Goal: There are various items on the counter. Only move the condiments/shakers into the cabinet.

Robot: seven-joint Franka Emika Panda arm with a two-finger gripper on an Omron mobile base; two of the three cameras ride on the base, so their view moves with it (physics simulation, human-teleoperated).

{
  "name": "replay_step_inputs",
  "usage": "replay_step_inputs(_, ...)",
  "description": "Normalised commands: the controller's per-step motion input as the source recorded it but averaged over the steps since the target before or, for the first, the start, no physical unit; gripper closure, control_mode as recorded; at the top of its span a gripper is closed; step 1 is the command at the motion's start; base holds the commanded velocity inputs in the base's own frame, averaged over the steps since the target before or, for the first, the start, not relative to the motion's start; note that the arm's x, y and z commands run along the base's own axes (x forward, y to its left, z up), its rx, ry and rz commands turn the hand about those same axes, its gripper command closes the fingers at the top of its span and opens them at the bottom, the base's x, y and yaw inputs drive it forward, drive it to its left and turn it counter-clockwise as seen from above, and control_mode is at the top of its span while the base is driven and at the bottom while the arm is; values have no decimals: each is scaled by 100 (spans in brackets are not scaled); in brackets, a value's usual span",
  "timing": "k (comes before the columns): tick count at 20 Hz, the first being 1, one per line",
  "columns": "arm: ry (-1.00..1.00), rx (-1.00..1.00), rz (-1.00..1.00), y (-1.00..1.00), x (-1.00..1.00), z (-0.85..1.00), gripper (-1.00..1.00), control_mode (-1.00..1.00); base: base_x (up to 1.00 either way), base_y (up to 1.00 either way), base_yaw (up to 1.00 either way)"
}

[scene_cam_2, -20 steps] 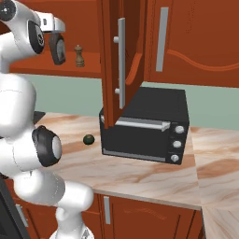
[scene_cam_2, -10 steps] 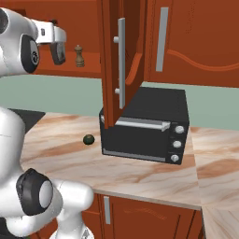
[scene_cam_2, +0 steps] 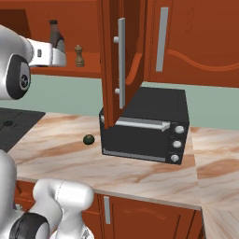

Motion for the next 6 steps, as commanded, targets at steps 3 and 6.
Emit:
replay_step_inputs(3, 35, 0, -10, -10, -94, -65, -100, -100, 0, 0, 0)
replay_step_inputs(6, 43, 0, -11, -4, -58, -75, -100, -100, 0, 0, 0)
